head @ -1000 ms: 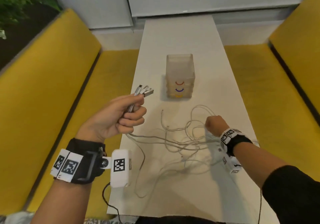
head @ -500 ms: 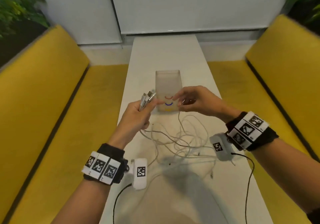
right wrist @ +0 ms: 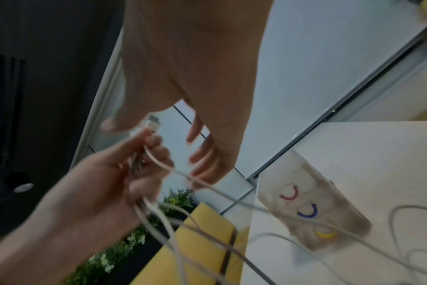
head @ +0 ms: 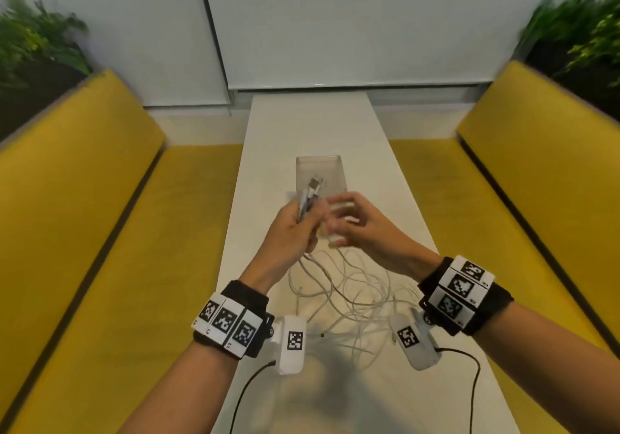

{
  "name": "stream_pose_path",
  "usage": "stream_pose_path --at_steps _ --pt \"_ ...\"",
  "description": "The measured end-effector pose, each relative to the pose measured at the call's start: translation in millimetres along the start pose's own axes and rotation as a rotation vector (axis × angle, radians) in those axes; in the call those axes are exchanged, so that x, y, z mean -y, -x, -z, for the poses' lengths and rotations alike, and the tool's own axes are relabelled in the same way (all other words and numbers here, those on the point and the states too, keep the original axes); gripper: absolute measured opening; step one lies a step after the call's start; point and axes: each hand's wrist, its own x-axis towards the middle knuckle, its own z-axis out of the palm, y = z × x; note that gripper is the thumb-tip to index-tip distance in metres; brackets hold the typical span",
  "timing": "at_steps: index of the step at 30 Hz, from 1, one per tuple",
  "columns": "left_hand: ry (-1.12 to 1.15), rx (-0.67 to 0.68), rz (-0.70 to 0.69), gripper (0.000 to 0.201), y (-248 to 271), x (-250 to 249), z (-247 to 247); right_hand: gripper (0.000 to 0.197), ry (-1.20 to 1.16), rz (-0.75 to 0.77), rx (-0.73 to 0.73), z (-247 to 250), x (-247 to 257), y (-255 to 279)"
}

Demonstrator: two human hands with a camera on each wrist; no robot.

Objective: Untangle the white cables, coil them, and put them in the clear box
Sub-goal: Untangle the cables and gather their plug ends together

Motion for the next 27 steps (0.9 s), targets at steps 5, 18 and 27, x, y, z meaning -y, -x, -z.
stream_pose_path --at_steps 5,18,27 --pt "0.099 -0.206 -0.146 0.035 -1 -31 24 0.044 0.27 -0.008 0.161 14 -25 14" --pt "-0.192 0.081 -0.104 0.022 12 -42 4 0.028 0.515 0.04 0.087 48 1 17" --pt "-0.404 0.26 -0.023 0.032 17 -45 16 0.049 0.344 0.022 0.257 46 31 30"
